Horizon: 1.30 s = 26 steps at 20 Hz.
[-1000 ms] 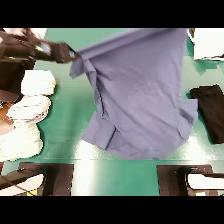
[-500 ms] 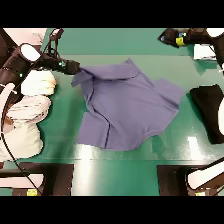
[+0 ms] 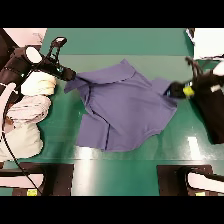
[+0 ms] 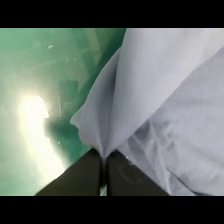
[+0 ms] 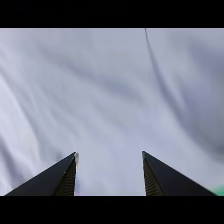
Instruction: Fold the shirts.
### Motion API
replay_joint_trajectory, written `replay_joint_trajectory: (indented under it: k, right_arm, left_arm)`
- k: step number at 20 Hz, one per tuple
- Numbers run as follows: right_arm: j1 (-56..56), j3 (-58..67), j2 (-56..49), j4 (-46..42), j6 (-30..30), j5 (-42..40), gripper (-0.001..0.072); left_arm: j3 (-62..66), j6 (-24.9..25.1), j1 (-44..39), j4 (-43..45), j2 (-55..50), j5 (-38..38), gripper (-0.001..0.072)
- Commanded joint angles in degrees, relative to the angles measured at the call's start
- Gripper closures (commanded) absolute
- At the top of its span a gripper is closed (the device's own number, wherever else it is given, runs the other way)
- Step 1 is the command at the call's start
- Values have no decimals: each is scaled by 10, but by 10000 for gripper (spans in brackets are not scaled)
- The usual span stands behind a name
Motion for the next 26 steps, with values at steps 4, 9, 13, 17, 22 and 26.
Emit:
replay_joint_trajectory:
  k: [4,9,13,17,22,26]
  right_arm:
    - [-16,-291,180,2,55,9,245]
    - [-16,-363,202,41,70,-49,245]
    - [-10,-370,162,93,55,-121,266]
    - [3,-333,113,89,32,-139,616]
    - [-36,-177,106,40,21,-123,700]
    - [-113,-13,105,-49,39,-109,700]
  left_arm:
    - [0,-1,0,8,0,-22,669]
    - [0,-2,0,8,0,-38,669]
    - [0,-3,0,9,0,-53,669]
    - [0,-14,0,10,0,-68,669]
    - [-2,-15,34,-4,15,-170,670]
    - [-74,-2,53,-83,61,-217,670]
